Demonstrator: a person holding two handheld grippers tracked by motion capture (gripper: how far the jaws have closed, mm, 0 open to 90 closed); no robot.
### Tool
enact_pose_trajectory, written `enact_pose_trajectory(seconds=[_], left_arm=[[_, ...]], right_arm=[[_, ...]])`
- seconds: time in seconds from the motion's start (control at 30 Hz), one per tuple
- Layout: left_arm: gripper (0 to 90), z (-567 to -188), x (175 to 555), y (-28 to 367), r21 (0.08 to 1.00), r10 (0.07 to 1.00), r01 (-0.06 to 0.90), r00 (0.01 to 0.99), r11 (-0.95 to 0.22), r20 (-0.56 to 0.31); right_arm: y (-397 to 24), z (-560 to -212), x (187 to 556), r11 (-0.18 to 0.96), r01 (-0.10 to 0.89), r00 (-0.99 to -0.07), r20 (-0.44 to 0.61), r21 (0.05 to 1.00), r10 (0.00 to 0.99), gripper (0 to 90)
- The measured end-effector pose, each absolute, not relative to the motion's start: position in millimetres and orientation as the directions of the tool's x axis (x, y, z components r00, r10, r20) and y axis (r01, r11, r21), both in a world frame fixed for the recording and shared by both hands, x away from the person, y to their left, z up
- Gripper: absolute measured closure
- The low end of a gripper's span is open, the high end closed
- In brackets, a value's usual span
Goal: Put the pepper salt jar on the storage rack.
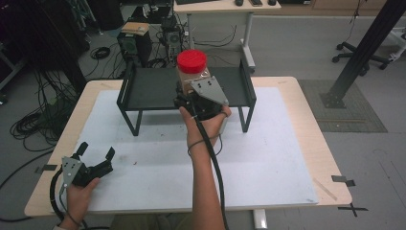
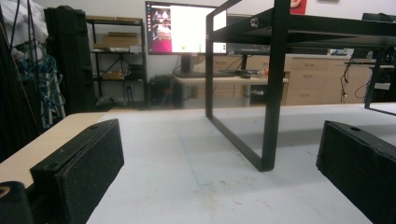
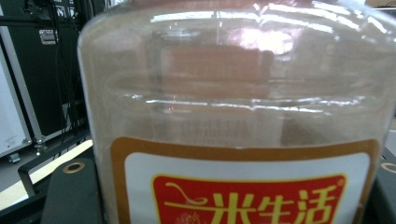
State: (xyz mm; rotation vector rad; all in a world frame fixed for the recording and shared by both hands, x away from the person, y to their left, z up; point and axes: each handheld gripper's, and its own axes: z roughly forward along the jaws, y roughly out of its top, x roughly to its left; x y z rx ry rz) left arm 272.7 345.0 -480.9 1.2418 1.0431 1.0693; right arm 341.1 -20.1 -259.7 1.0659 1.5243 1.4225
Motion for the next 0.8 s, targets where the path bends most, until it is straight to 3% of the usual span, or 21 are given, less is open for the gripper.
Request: enact_pose_trajectory(seconds=[0.8], left_arm=[[1.1,-481,273,345,0.999,0.981,-0.047,0.192,0.028,-0.018]], right_arm=[[-4,-251,374,0.032,0.071,-0.344,-0.006,0.997,0.939,25.4]])
